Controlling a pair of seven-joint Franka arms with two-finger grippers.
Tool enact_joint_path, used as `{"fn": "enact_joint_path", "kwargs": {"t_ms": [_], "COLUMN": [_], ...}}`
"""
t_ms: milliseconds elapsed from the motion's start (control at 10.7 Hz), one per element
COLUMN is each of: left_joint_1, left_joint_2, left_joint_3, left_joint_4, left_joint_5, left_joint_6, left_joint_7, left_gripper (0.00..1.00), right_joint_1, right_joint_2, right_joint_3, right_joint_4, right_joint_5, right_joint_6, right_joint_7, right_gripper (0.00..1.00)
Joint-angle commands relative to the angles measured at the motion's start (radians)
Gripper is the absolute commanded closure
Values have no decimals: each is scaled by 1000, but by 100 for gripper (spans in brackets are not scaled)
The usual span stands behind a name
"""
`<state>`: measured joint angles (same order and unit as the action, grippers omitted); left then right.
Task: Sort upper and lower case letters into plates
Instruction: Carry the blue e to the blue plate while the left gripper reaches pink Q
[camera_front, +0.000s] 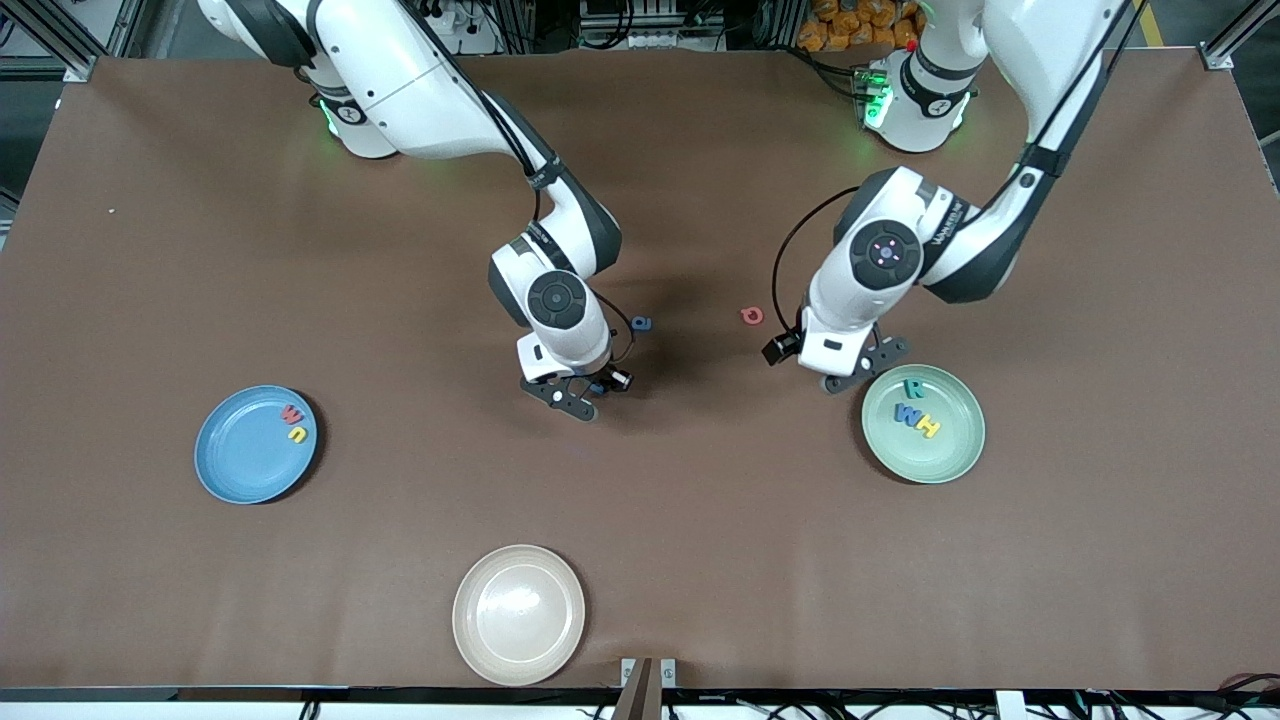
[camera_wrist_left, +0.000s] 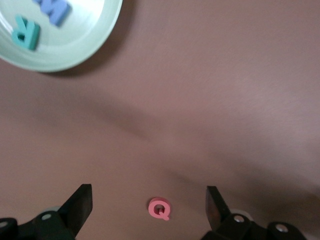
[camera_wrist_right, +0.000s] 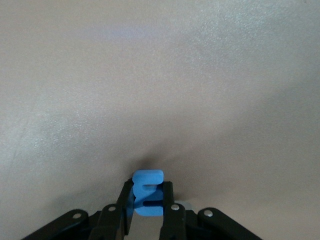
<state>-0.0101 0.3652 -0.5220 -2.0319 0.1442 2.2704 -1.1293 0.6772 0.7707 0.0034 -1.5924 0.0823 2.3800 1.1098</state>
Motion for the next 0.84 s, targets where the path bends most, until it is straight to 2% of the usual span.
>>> {"fn": "enact_joint_path", "kwargs": {"t_ms": [0, 187, 374, 748], "left_joint_1": [6, -29, -71, -83], "left_joint_2": [-48, -45, -34, 24], "left_joint_3": [-19, -20, -19, -19], "left_joint_4": [-146, -197, -235, -241], "left_joint_5": [-8, -6, 11, 132], "left_joint_6": [140, 216, 303, 345], "left_joint_7": [-62, -124, -206, -323], "left_gripper": [0, 0, 0, 0], "right_joint_1": [-40, -123, -184, -359], "right_joint_2": [-5, -40, -99, -241], "right_joint_3": [7, 59, 63, 70], "right_joint_4": [9, 2, -9, -115], "right_joint_5": [-19, -19, -19, -18], "right_joint_6": [-7, -54, -148, -254], "right_joint_7": [-46, -123, -245, -587], "right_gripper": [100, 100, 100, 100]}}
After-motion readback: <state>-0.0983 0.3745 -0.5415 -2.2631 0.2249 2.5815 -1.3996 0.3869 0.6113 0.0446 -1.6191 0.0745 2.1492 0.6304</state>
